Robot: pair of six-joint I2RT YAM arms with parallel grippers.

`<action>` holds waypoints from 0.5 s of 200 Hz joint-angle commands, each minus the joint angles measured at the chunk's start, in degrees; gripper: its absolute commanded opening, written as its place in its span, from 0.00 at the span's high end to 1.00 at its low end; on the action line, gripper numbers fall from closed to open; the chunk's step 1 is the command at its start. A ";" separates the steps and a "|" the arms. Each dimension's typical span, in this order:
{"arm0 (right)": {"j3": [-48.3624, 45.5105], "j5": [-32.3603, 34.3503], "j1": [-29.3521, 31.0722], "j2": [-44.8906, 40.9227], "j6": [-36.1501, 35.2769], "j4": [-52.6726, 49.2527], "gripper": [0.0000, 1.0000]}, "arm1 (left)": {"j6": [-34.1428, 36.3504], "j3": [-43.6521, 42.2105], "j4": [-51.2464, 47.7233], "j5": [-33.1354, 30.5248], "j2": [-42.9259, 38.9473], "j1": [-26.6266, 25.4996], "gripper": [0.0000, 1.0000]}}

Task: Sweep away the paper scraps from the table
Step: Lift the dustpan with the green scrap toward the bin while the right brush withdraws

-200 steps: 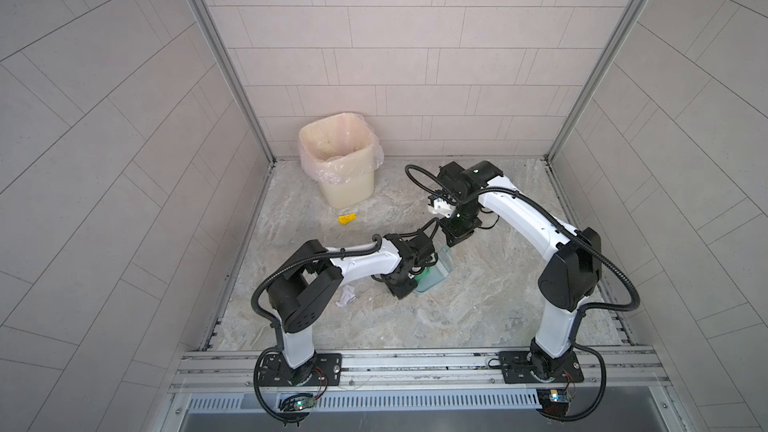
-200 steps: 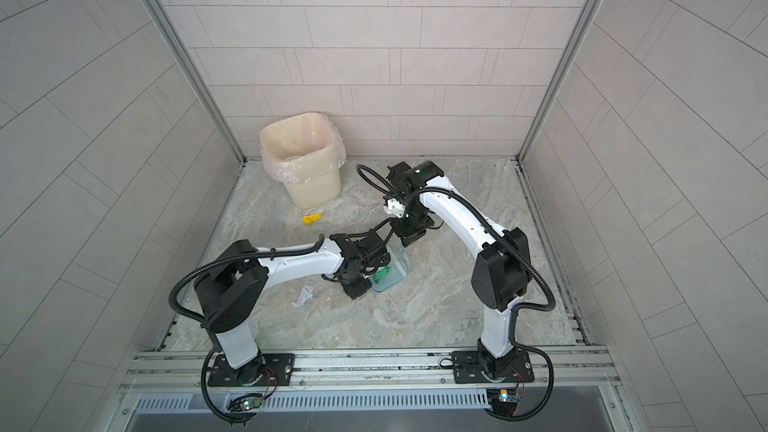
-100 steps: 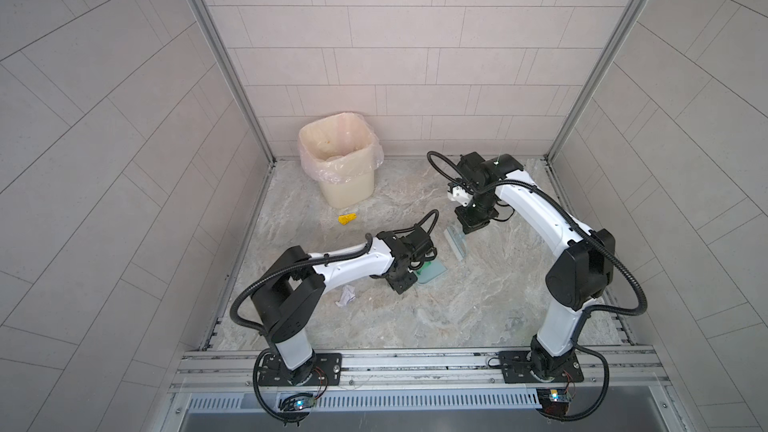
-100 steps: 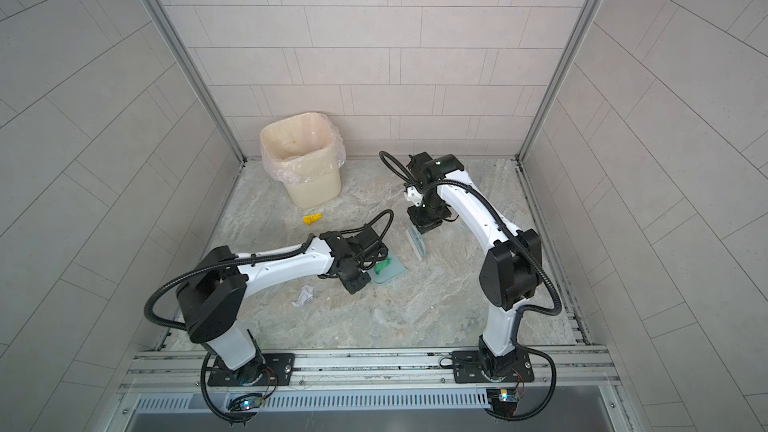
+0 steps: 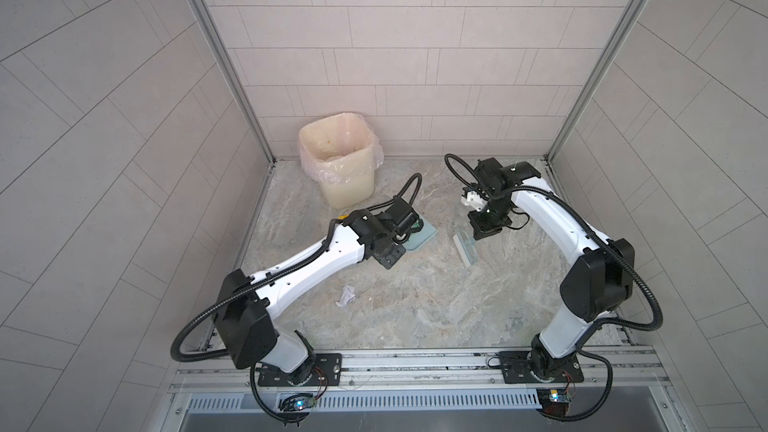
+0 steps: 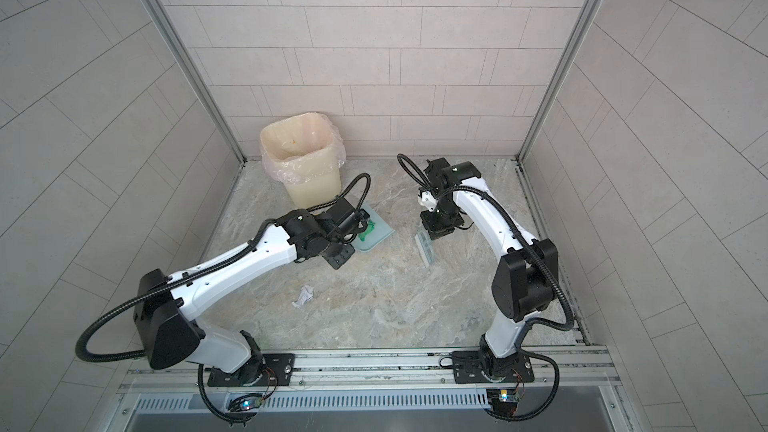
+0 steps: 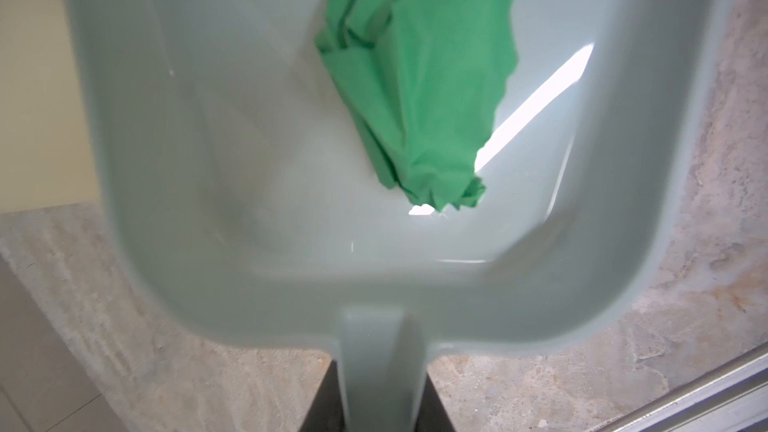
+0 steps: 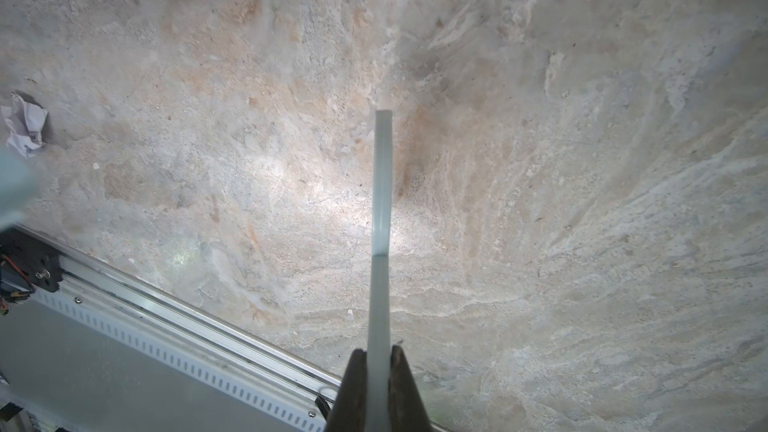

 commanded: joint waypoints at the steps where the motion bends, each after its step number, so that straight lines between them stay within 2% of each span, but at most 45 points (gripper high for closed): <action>1: 0.39 -1.16 -0.40 -1.83 -0.15 0.25 1.00 | -0.62 5.21 -8.71 -3.85 -1.73 3.11 1.00; 39: 0.47 -1.62 -0.60 -1.85 -0.22 0.25 1.00 | 0.79 15.69 -14.63 -6.39 -1.93 9.54 1.00; 100: 0.52 -2.61 -0.60 -2.26 -0.02 0.60 1.00 | 4.34 25.91 -14.59 -7.82 -0.78 22.16 1.00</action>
